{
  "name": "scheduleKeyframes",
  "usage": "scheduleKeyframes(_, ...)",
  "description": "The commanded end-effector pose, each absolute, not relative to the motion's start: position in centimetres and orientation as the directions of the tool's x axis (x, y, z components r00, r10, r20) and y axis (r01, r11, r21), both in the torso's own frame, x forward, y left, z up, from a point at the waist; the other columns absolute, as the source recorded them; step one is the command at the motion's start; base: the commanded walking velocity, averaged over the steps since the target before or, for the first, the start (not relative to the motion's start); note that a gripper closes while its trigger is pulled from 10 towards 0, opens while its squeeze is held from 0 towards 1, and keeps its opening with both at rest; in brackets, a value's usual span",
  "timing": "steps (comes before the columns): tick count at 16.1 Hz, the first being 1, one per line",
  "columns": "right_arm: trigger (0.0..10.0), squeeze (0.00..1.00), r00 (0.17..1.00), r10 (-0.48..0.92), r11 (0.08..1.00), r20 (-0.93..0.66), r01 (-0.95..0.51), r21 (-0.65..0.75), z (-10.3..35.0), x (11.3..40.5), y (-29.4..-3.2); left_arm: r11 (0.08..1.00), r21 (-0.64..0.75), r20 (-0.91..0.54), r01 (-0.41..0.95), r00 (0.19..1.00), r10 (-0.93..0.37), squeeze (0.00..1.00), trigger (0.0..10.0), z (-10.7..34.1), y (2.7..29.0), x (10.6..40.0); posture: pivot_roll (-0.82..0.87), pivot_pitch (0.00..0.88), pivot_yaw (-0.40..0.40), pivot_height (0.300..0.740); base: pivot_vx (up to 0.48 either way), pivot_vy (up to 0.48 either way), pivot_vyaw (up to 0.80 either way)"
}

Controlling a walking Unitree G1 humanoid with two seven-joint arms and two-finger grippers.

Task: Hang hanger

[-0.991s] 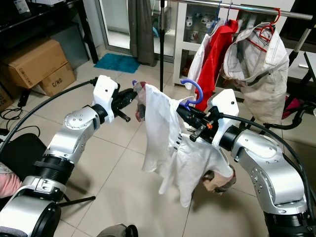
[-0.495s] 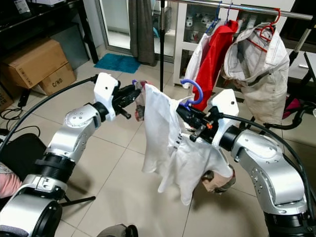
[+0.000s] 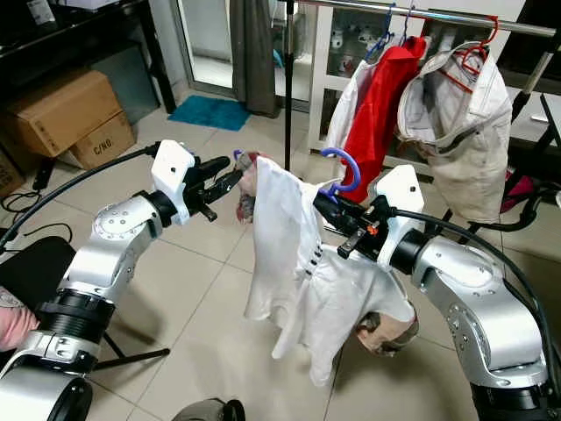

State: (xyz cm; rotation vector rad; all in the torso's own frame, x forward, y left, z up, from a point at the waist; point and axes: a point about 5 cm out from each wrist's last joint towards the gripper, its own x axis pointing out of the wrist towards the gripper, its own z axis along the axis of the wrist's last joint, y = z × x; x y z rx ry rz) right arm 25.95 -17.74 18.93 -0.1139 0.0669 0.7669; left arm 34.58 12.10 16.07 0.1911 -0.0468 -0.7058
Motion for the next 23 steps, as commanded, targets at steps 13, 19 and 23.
scheduleKeyframes(13, 10.0, 0.00, 0.707, 0.705, 0.700, -0.060, -0.707, -0.100, 20.0, 25.7, -17.5, 0.706, 0.144, -0.035, 0.693, 0.717, -0.697, 0.00, 10.0, 16.2, 11.2, 36.0, -0.10, 0.000, 0.089, 0.740, 0.000, 0.000, 0.00)
scheduleKeyframes(19, 10.0, 0.00, 0.707, 0.704, 0.701, -0.058, -0.706, -0.096, 19.9, 25.8, -17.5, 0.737, 0.150, -0.035, 0.659, 0.749, -0.662, 0.00, 3.3, 16.3, 11.8, 36.4, -0.08, 0.000, 0.085, 0.740, 0.000, 0.000, 0.00)
scheduleKeyframes(23, 10.0, 0.00, 0.704, 0.708, 0.698, -0.061, -0.710, -0.097, 20.0, 25.8, -17.6, 0.748, 0.134, -0.042, 0.649, 0.758, -0.651, 0.00, 1.3, 16.0, 11.9, 36.5, -0.09, 0.000, 0.078, 0.740, 0.000, 0.000, 0.00)
